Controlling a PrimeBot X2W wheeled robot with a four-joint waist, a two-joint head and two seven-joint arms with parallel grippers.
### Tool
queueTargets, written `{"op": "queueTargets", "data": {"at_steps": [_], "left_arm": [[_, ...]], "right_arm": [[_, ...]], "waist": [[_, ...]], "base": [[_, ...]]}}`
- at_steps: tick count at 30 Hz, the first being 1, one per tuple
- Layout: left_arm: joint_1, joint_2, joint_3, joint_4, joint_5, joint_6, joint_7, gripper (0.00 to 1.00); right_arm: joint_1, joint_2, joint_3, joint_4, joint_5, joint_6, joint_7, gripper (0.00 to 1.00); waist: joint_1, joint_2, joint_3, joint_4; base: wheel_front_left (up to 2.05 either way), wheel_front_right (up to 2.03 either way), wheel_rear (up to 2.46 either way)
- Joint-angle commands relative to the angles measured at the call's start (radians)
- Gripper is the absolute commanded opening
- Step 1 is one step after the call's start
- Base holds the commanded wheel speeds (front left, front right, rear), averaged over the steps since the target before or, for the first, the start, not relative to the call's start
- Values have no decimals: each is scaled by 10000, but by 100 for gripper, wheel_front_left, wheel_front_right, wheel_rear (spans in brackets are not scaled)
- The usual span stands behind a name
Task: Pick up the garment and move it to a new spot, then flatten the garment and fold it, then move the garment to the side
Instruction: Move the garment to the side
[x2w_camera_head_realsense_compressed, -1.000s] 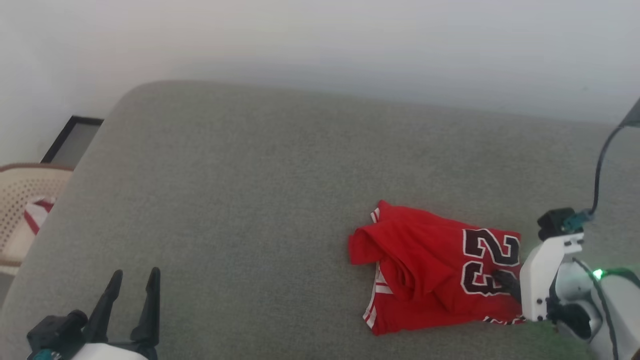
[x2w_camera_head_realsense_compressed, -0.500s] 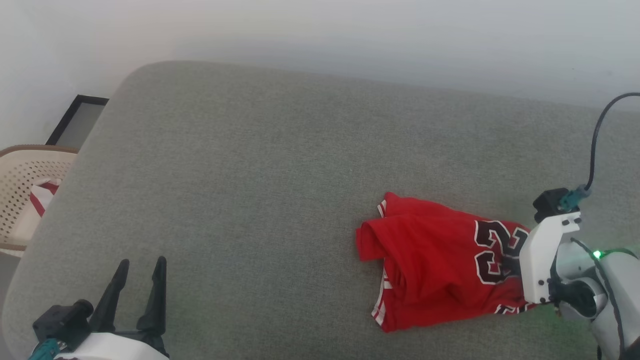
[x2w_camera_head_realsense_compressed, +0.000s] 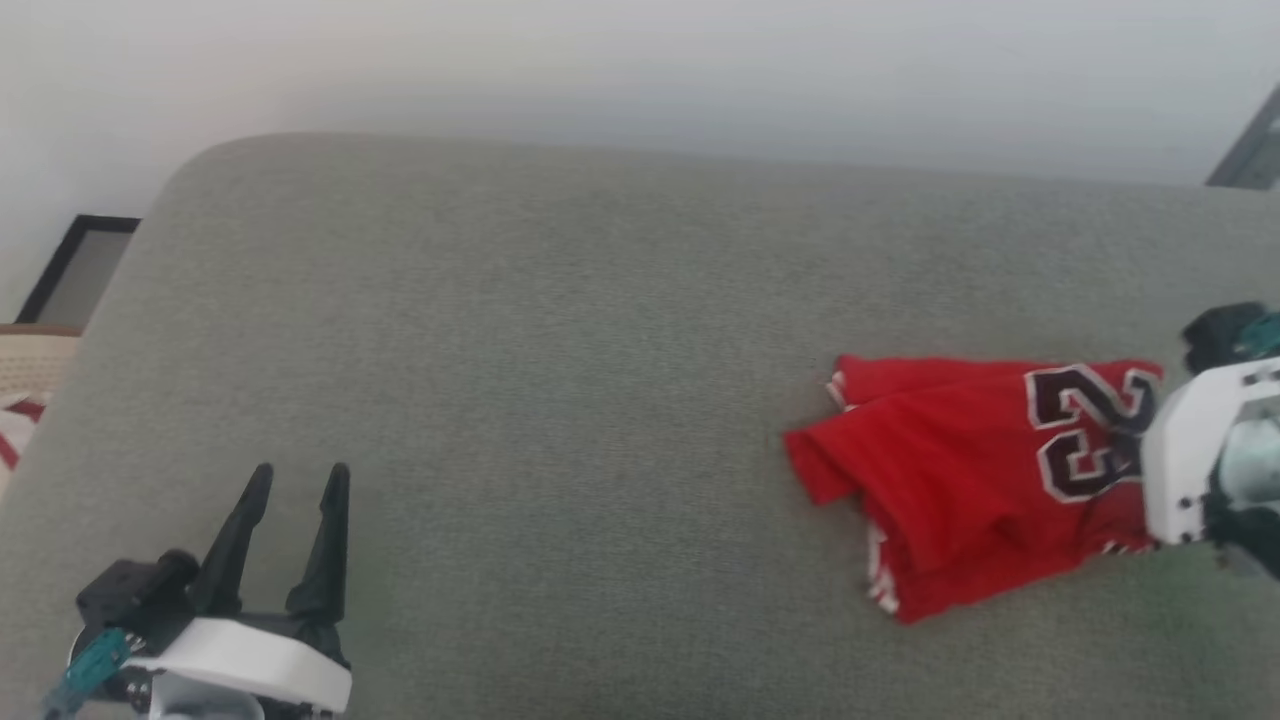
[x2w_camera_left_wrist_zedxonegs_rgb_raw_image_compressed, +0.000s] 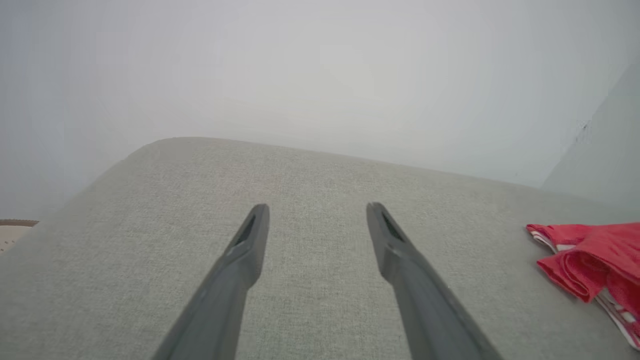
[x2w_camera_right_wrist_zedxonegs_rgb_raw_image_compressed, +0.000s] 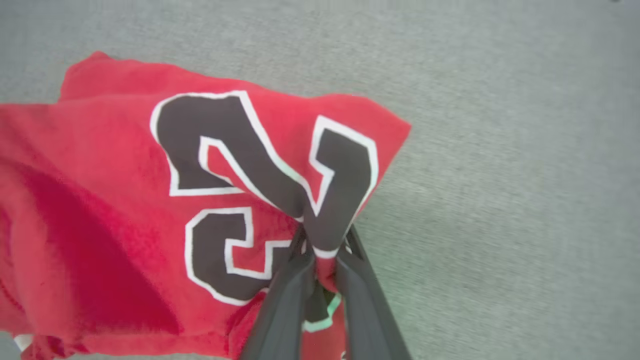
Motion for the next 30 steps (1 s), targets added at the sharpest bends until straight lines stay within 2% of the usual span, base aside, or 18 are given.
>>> {"op": "queueTargets", "data": {"at_steps": [1, 16, 30], "left_arm": [[-220, 27, -61, -28, 3, -15, -40, 100], [-1879, 194, -1243, 48, 33, -15, -40, 100], [-3742, 454, -2490, 118, -46, -15, -40, 100]], "right_arm": [[-188, -136, -122, -78, -131, -23, -97, 0], [-1246, -1516, -1257, 138, -1441, -23, -912, 0], [-2544, -2526, -1819, 1444, -2968, -23, -2421, 0]], "waist": [[0, 0, 104, -202], [0, 0, 1135, -1463], [0, 0, 2538, -2245]], "base": [[0, 0, 0], [0, 0, 0], [0, 0, 0]]}}
